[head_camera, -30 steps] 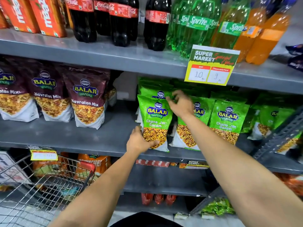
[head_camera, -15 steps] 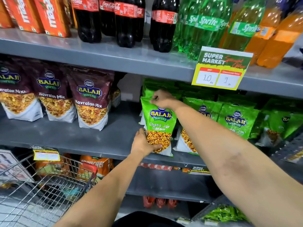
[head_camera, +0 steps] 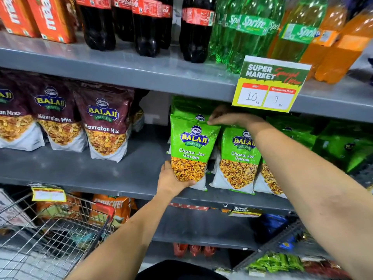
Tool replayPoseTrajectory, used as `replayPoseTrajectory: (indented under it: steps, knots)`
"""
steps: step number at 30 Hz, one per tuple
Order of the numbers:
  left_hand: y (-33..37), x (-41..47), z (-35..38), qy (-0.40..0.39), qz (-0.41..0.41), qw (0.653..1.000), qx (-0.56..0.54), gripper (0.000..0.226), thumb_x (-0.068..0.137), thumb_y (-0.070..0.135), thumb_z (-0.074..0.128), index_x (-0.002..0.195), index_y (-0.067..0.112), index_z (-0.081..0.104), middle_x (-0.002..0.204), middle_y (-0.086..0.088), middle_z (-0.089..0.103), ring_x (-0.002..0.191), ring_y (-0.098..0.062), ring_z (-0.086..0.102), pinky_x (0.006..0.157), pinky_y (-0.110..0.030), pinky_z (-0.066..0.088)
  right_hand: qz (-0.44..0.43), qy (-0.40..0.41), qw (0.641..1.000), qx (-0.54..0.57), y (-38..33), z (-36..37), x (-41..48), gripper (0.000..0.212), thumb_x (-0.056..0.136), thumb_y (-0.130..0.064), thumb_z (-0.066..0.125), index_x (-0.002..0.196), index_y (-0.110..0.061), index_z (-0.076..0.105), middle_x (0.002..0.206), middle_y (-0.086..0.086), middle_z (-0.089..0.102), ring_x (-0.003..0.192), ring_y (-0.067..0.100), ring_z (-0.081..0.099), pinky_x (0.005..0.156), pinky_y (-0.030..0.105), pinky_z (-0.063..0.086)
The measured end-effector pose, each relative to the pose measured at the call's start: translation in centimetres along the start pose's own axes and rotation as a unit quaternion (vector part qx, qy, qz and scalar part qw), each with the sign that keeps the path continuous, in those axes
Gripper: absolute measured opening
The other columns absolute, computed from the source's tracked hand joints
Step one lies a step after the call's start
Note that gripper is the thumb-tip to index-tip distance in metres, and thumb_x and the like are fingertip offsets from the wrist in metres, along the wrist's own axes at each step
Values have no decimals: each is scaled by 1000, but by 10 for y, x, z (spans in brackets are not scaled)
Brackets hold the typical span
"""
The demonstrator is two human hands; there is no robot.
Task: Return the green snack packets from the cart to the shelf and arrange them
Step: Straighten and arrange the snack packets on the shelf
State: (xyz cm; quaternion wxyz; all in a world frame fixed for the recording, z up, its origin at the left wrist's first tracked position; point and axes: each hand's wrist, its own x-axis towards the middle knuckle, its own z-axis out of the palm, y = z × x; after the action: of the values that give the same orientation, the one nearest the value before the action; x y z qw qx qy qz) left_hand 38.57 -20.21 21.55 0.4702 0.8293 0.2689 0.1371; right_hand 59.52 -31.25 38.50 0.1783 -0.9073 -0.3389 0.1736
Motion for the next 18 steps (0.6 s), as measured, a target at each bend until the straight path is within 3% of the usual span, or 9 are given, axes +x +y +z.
replayPoseTrajectory:
  steps: [4,6,9,10,12,14,16,18]
  knots:
    - [-2,0,3,15,1,1000,-2,90,45,41,92,114,11,43,116,-8,53,112,-25,55,94,-37,46,-19,24,999,-19,12,-1,-9,10,83,-32,68,80,-24,64,93,4,62,93,19,54,86,32,40]
    - [-1,0,5,19,2,1000,-6,90,44,41,93,112,11,44,114,-8,54,110,-25,56,93,-36,47,-28,78,997,-2,13,3,-9,19,83,-31,69,94,-17,64,103,8,63,97,20,56,87,32,43]
    - [5,1,9,5,-6,1000,-5,93,43,41,93,115,11,43,117,-8,53,113,-26,54,96,-36,45,-15,121,993,-1,14,6,-9,21,82,-40,67,96,-25,61,120,11,63,111,26,58,97,36,44]
    - [7,0,9,3,-6,1000,2,98,42,42,93,119,10,41,119,-9,52,117,-27,52,99,-38,44,-6,111,994,-7,14,6,-11,27,81,-47,65,98,-26,61,125,11,61,116,27,56,100,37,44]
    - [6,0,9,31,17,999,22,118,40,51,90,134,10,31,132,-12,44,127,-30,44,108,-43,40,52,72,996,12,17,-1,-18,64,75,-67,57,120,-22,57,141,7,51,130,27,47,111,40,37]
    - [9,-7,6,107,61,991,47,126,45,60,84,143,10,23,145,-12,35,135,-29,35,112,-46,34,101,32,993,48,24,-9,-24,77,81,-70,45,142,-22,39,154,4,33,142,24,31,119,39,24]
    - [17,-15,6,192,139,967,91,107,55,61,79,138,10,33,141,-9,43,128,-26,42,105,-46,39,131,8,990,41,38,-14,-24,73,90,-61,38,148,-19,26,160,7,18,147,25,18,120,40,15]
    - [33,-22,14,211,248,935,141,75,66,52,76,122,12,49,114,-6,61,104,-27,59,85,-40,49,159,16,987,-6,47,-19,-24,70,94,-56,35,148,-14,23,159,11,16,147,28,18,120,40,15]
